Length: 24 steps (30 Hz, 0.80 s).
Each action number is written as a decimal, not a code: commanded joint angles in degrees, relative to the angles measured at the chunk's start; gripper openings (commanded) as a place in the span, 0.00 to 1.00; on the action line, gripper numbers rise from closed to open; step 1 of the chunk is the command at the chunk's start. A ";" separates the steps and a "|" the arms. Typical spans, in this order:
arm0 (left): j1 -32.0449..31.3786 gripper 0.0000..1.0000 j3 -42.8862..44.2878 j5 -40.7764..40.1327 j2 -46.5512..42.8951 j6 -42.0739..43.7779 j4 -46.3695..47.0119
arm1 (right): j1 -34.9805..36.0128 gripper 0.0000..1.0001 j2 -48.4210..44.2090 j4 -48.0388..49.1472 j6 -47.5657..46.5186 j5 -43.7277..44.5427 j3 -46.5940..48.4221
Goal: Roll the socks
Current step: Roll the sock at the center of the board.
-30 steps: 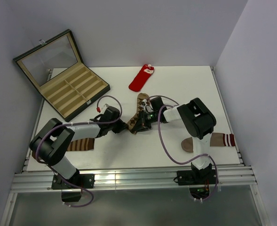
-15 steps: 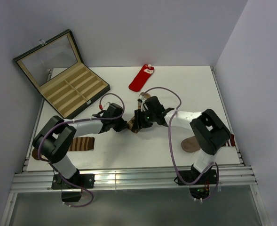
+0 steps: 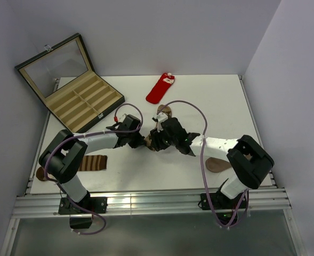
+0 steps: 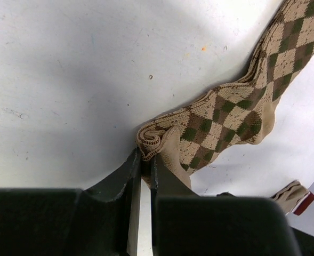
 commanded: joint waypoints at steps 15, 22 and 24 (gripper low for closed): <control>-0.08 0.01 1.29 -1.83 2.17 2.49 -5.74 | 4.26 0.42 3.57 6.40 -7.26 1.56 1.56; -0.08 0.01 1.29 -1.92 2.08 2.40 -5.92 | 4.62 0.42 8.32 2.80 -6.91 3.75 3.76; -0.17 0.01 1.29 -1.92 2.08 2.31 -5.92 | 4.61 0.42 9.37 1.48 -6.91 4.54 4.46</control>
